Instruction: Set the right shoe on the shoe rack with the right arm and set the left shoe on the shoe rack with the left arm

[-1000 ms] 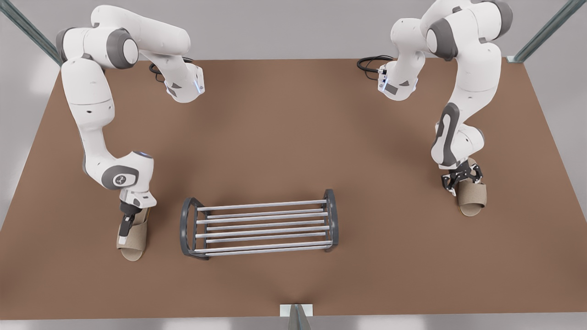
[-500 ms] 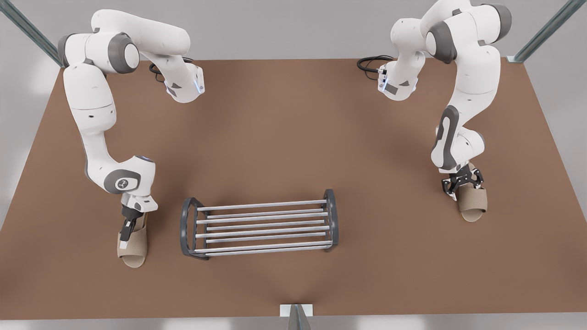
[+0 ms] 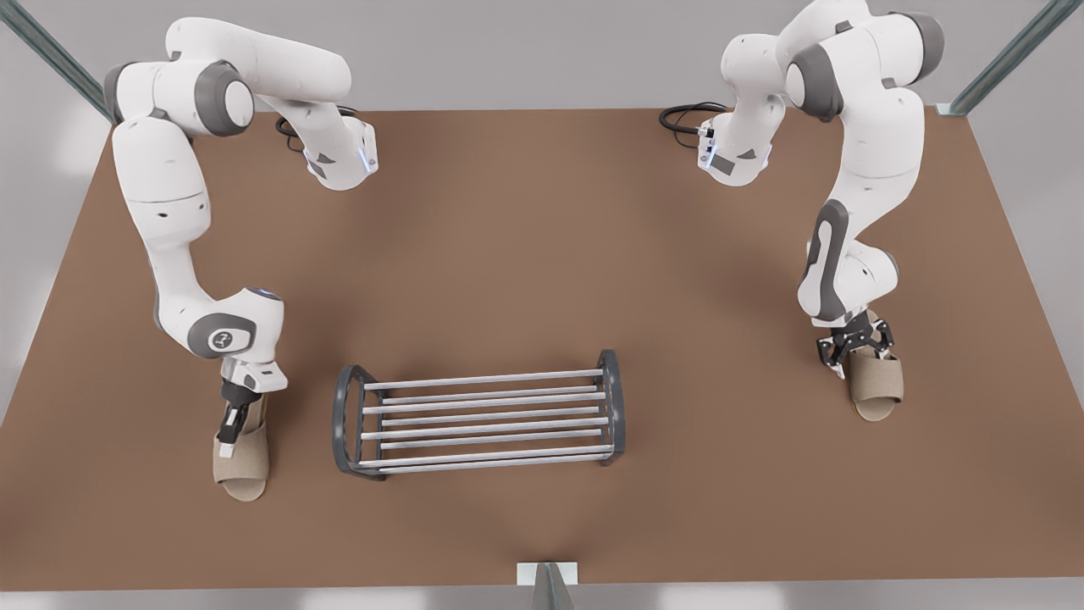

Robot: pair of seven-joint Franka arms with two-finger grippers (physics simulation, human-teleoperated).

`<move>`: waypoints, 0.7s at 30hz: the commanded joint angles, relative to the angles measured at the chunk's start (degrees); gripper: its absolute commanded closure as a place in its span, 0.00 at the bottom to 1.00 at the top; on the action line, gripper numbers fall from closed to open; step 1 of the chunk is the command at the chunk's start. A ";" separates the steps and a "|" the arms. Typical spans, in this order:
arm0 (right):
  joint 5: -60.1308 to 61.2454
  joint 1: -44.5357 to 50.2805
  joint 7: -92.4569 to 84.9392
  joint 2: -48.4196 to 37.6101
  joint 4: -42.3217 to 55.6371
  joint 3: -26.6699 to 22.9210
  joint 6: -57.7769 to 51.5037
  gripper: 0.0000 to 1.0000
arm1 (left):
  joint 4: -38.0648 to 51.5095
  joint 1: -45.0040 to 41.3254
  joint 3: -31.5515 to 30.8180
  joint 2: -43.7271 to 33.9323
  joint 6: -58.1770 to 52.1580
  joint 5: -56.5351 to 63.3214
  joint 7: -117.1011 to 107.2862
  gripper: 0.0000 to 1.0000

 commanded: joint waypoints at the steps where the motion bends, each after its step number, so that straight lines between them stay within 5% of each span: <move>1: -0.03 -0.22 1.77 -0.32 -0.08 0.22 0.30 0.63 | 0.61 0.02 -0.27 0.36 0.24 15.05 -52.40 0.07; 7: 0.41 -0.66 2.39 -3.66 -1.31 0.31 2.50 0.65 | 1.49 0.64 -0.54 1.06 1.03 14.70 -52.32 0.19; 10: 0.50 -0.84 2.48 -4.98 -1.75 0.31 3.55 0.75 | 2.28 0.64 -0.63 0.97 2.35 14.61 -52.32 0.30; 18: 0.94 -0.93 12.23 -13.94 -3.51 0.40 12.52 0.78 | 2.28 -0.07 -1.07 0.44 3.32 14.17 -51.79 0.66; 21: 3.05 -0.49 14.52 -21.32 -4.04 2.95 18.85 0.78 | 2.28 -0.51 -1.07 -0.87 5.34 14.08 -51.70 0.69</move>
